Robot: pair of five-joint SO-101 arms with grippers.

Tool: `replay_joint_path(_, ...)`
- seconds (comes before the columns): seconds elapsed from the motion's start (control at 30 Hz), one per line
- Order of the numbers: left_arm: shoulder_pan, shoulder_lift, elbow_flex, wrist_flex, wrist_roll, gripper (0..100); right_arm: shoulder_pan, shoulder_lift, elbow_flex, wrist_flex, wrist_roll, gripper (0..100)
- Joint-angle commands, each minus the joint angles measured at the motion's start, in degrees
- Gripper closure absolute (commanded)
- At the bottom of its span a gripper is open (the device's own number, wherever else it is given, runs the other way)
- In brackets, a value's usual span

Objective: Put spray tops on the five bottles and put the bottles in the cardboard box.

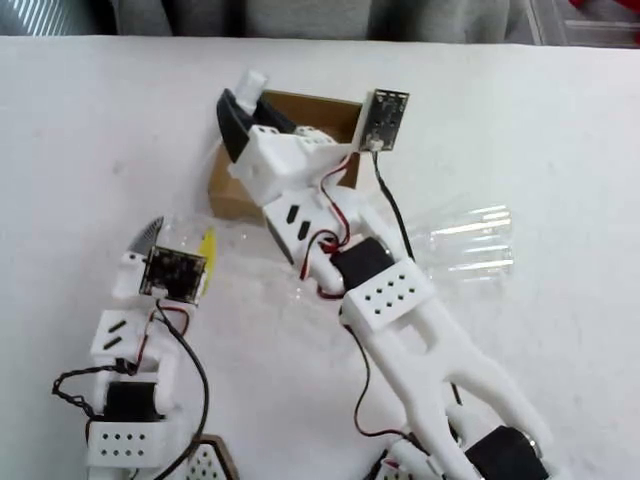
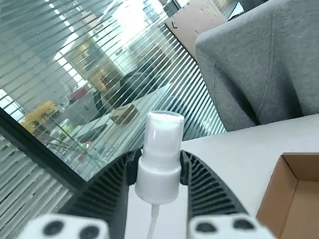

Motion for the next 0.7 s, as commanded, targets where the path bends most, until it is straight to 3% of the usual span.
replay_joint_path(0.0,0.7,-1.1,-0.3,0.3,0.2,88,-1.6,-1.8,-0.1,-1.3,-0.5,97.9)
replay_joint_path(0.67,0.6,-1.1,-0.3,0.3,0.2,88,-10.1,5.9,3.1,-1.0,0.1,97.9)
